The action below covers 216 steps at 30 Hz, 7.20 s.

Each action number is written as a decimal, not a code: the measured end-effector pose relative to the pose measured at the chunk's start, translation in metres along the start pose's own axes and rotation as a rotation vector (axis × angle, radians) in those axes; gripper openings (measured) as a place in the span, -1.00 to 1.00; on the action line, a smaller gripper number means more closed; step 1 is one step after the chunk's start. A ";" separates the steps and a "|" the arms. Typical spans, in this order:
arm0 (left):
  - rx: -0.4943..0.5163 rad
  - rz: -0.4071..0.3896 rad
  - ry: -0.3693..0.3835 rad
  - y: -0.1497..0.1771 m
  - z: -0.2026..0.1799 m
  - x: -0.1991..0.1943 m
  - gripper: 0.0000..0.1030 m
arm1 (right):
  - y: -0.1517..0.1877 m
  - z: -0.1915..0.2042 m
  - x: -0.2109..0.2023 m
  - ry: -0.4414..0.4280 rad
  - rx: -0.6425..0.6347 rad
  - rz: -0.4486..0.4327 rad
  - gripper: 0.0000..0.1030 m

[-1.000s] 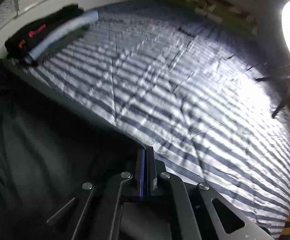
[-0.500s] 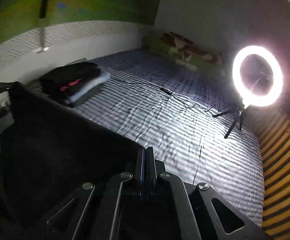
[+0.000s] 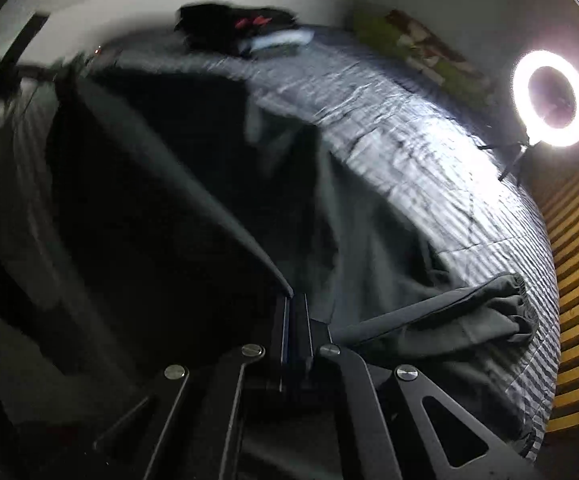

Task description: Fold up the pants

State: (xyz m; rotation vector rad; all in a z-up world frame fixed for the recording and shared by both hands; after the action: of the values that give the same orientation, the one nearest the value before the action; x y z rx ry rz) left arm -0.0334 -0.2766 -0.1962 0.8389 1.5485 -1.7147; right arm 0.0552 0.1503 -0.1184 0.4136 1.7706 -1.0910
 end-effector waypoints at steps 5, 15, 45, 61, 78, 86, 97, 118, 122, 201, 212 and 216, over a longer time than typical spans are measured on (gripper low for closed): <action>-0.001 0.014 -0.022 0.012 0.013 -0.016 0.20 | 0.005 0.016 0.000 0.025 -0.068 0.020 -0.98; 0.035 -0.133 0.070 -0.039 -0.027 -0.088 0.17 | 0.033 0.031 0.016 -0.019 -0.111 0.141 -0.94; 0.633 0.186 0.512 0.034 -0.400 -0.003 0.16 | 0.026 -0.332 0.092 0.140 1.001 0.342 -0.14; 0.661 0.168 0.523 0.037 -0.401 -0.026 0.11 | 0.203 -0.277 -0.115 0.120 1.270 -0.126 -0.95; 0.823 0.179 0.560 0.051 -0.489 -0.021 0.11 | 0.227 -0.272 -0.146 0.162 1.053 0.030 -0.23; 0.808 0.182 0.585 0.044 -0.483 -0.018 0.11 | 0.240 -0.263 -0.159 0.096 1.079 0.045 -0.23; 0.782 0.182 0.588 0.056 -0.489 -0.024 0.11 | 0.180 -0.275 -0.045 0.172 0.851 0.276 -0.23; 0.775 0.155 0.550 0.041 -0.475 -0.047 0.11 | 0.309 -0.345 -0.126 0.000 1.164 -0.011 -0.02; 0.741 0.194 0.514 0.045 -0.463 -0.034 0.11 | 0.300 -0.328 -0.094 0.034 1.102 0.066 -0.02; -0.125 -0.031 -0.122 -0.078 -0.044 -0.031 -0.46 | -0.066 0.017 0.007 -0.487 0.126 0.033 -0.38; 0.232 0.181 0.332 -0.069 -0.281 0.065 -0.46 | -0.114 -0.095 0.113 -0.530 0.449 0.029 -0.06; 0.276 0.181 0.324 -0.057 -0.275 0.074 -0.43 | -0.113 -0.084 0.134 -0.604 0.438 0.061 -0.06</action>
State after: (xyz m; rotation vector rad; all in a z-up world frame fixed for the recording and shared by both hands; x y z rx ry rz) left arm -0.1153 -0.0034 -0.2491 1.4126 1.3996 -1.7436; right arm -0.1317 0.1330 -0.1689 0.3464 0.9849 -1.3864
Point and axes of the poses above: each gripper's, at about its wrist camera, not at the fingertips, and x roughly the way its jaws point, z to its left, y to its underside, the point moved 7 cm from there along x, roughly the way its jaws point, and after that the axes turned 10 degrees about -y, right-handed, at the moved point
